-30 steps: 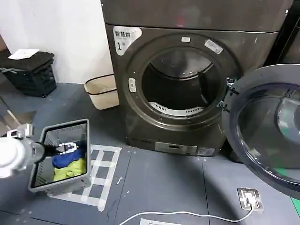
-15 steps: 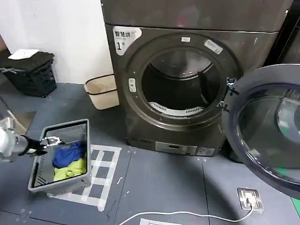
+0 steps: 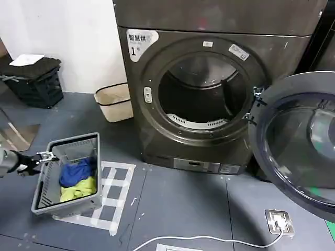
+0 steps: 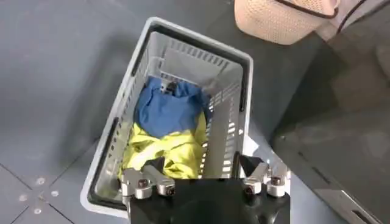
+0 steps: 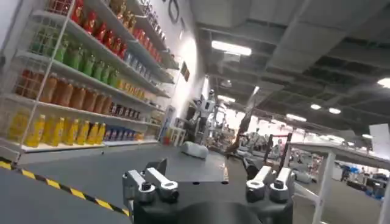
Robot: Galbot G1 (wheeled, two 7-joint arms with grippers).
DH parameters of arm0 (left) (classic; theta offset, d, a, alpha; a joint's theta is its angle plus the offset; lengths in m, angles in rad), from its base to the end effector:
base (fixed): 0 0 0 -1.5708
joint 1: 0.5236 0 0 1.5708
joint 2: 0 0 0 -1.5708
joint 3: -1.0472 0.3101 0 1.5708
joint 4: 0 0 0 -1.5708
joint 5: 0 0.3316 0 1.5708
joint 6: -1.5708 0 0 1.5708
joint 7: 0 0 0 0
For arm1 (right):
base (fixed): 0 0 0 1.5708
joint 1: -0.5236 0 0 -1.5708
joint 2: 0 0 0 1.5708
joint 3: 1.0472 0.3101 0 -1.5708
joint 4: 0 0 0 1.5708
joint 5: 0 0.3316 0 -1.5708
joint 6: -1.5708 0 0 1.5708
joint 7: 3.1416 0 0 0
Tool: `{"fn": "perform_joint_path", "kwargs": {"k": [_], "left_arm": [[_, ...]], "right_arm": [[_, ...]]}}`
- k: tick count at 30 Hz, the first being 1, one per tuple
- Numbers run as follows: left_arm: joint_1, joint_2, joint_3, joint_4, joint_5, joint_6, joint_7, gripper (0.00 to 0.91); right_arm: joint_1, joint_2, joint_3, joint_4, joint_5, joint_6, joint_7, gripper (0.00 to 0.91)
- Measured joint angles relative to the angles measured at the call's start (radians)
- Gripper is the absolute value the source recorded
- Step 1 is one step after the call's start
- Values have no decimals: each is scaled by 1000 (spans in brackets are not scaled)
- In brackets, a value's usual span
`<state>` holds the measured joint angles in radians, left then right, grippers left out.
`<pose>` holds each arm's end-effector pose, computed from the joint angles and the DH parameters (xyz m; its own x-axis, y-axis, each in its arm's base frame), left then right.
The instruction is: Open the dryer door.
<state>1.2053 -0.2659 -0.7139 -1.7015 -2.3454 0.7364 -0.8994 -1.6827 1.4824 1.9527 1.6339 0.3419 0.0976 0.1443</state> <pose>0.3172 0.2738 -0.0608 -0.5144 -0.0039 0.8575 -0.5027 0.8115 -0.2979 -0.1162 -0.3519 -0.2363 -0.0917 0.9810 -0.1710 0.9611 0.0423 -0.2728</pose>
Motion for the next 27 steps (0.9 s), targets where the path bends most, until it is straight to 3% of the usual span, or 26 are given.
{"fn": "perform_joint_path", "kwargs": {"k": [27], "left_arm": [[12, -3, -5, 49, -22, 0, -13, 907]], "right_arm": [[-7, -4, 33, -20, 9, 23, 13, 907]]}}
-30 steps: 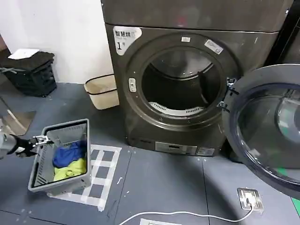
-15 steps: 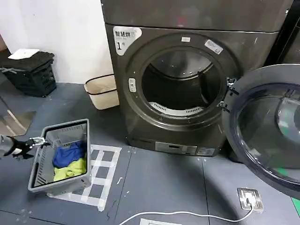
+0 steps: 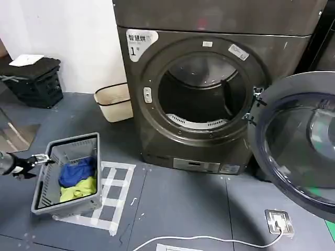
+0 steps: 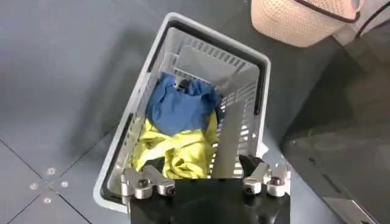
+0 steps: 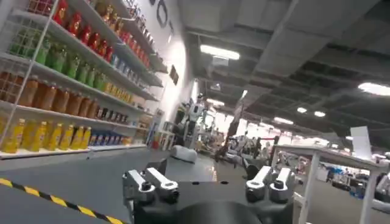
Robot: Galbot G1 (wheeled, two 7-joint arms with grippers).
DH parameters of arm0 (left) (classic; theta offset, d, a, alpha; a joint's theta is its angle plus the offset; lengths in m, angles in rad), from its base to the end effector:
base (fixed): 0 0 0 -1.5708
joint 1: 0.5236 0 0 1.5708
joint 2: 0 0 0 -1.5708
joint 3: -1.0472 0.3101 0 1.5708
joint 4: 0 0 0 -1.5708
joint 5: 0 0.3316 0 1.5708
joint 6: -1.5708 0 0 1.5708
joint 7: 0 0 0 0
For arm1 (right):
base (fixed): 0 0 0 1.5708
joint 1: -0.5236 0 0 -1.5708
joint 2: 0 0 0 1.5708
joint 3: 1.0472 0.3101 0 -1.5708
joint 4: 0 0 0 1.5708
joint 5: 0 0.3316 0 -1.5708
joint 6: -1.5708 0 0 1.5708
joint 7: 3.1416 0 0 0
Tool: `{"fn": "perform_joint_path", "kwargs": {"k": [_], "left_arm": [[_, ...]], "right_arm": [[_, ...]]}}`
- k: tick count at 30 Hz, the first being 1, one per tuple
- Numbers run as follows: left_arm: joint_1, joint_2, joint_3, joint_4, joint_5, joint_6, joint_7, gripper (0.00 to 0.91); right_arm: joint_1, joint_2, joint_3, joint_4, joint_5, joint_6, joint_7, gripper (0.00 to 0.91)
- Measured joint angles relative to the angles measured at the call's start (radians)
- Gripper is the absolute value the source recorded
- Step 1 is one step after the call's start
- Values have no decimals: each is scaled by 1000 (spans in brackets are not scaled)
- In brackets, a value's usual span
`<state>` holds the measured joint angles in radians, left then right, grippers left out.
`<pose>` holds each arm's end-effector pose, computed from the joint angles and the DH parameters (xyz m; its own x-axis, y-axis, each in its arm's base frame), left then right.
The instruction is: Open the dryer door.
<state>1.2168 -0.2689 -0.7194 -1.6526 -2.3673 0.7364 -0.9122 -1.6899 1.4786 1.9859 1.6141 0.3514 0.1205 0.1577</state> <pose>0.3173 0.2899 -0.0677 -0.4899 -0.0155 0.8717 -0.5533 0.7782 -0.2971 -0.1296 -0.3552 -0.2330 -0.0491 0.9783 -0.2014 0.9643 -0.0061 -0.2646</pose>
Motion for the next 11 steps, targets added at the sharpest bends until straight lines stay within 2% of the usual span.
{"fn": "perform_joint_path", "kwargs": {"k": [11], "left_arm": [[0, -1, 4, -1, -1, 0, 0, 907]], "right_arm": [[-1, 1, 1, -2, 0, 3, -5, 907]]}}
